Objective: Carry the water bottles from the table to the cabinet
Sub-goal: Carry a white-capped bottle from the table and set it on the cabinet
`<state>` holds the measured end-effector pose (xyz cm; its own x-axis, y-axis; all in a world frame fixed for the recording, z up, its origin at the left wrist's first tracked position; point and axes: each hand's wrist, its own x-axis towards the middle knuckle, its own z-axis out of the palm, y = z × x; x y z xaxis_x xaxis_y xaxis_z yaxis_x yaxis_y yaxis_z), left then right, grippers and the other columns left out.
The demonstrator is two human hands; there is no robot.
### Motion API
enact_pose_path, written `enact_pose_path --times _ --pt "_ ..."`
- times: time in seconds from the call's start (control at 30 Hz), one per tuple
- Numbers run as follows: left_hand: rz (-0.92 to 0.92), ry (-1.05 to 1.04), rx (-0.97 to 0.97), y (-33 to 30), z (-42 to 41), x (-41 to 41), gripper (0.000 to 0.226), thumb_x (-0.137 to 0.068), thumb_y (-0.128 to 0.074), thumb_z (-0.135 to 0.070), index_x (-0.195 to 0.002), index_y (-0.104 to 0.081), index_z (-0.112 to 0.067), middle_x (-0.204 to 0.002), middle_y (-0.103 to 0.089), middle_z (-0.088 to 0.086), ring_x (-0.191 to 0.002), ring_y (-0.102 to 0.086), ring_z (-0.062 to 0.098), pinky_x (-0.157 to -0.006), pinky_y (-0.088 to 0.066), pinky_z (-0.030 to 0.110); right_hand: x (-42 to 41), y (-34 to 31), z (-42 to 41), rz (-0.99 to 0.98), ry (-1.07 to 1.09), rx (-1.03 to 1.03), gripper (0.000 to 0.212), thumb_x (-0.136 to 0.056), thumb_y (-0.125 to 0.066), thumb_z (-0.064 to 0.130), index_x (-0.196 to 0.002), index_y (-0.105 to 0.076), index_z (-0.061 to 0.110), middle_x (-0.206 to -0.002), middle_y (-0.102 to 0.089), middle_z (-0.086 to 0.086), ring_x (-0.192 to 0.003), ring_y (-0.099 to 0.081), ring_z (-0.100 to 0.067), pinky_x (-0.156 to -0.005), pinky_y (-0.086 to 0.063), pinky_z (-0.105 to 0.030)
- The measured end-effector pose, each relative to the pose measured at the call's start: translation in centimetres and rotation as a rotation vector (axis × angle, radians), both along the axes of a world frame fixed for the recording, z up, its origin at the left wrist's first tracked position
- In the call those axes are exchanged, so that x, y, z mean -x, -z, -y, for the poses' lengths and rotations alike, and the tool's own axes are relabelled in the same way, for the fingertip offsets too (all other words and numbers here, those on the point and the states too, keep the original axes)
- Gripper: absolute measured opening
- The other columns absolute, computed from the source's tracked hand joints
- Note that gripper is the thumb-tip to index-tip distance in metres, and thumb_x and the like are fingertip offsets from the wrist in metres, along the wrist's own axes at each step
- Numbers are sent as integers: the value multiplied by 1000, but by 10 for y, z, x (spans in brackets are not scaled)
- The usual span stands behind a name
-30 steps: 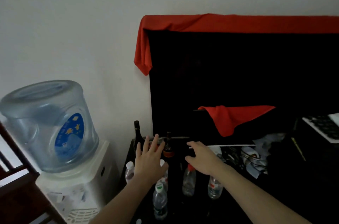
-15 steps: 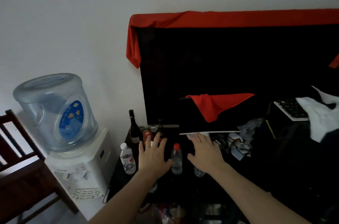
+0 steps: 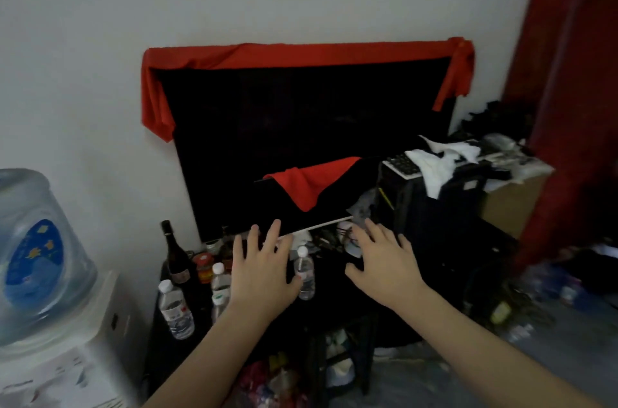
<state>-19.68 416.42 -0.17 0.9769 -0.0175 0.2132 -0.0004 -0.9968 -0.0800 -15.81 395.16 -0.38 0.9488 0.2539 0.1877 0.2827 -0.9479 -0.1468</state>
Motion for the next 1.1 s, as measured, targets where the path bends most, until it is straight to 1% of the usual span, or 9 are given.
enact_pose_path --times 0.17,0.27,0.33,0.37,0.5,0.6,0.83,1.0,1.1 --pt "30 135 49 7 51 36 80 -87 -58 -63 -155 -35 -29 -170 -15 4 -154 -20 39 -122 -20 58 70 3 34 -38 139 36 80 -91 -47 56 -158 -14 27 -167 -9 -1 -152 -10 -22 -122 -13 -49" --pt "-58 199 30 10 85 52 83 -85 -57 -65 -156 -32 -31 -171 -13 2 -154 -20 39 -121 -20 57 102 2 63 -66 242 19 80 -92 -47 55 -158 -12 27 -167 -6 -1 -153 -8 -22 -123 -11 -49" --pt "-118 242 43 2 105 62 85 -71 -68 -66 -146 -53 -27 -163 -36 5 -143 -41 44 -113 -37 62 121 -1 87 -72 309 3 79 -92 -47 55 -158 -12 27 -167 -6 0 -153 -7 -22 -123 -10 -50" --pt "-111 271 58 1 116 64 86 -68 -69 -67 -143 -57 -27 -161 -40 5 -140 -44 44 -110 -39 64 131 -3 99 -64 338 2 79 -92 -47 55 -158 -13 27 -167 -6 -1 -153 -7 -22 -122 -11 -50" --pt "-113 383 93 -3 173 80 86 -88 -44 -75 -159 -16 -36 -172 1 -4 -157 -4 36 -123 -11 58 176 -11 153 -30 466 -12 80 -91 -47 55 -158 -14 26 -167 -9 -2 -153 -9 -22 -122 -12 -50" --pt "-127 477 100 -9 223 97 87 -89 -40 -78 -160 -10 -37 -171 6 -6 -157 0 36 -124 -9 57 217 -16 199 -12 563 -8 80 -91 -47 57 -157 -16 26 -166 -11 -3 -152 -11 -24 -121 -13 -50" --pt "-136 751 76 -16 369 163 82 -93 -42 -71 -160 -13 -35 -172 0 -3 -157 -6 31 -125 -11 53 341 -14 320 -1 848 -41 79 -90 -46 57 -157 -17 27 -166 -10 -1 -152 -12 -20 -121 -15 -49" --pt "-213 917 39 1 480 240 74 -92 -48 -63 -156 -26 -33 -166 -23 -3 -149 -29 25 -120 -26 46 450 -4 406 -82 1040 -69 76 -89 -45 60 -154 -22 28 -164 -17 -1 -150 -17 -22 -120 -19 -50" --pt "-254 987 -5 8 541 289 70 -93 -48 -62 -154 -29 -31 -164 -27 -3 -145 -34 25 -116 -31 44 512 7 449 -139 1137 -88 77 -89 -45 61 -155 -23 28 -165 -16 -1 -150 -17 -23 -120 -19 -49"
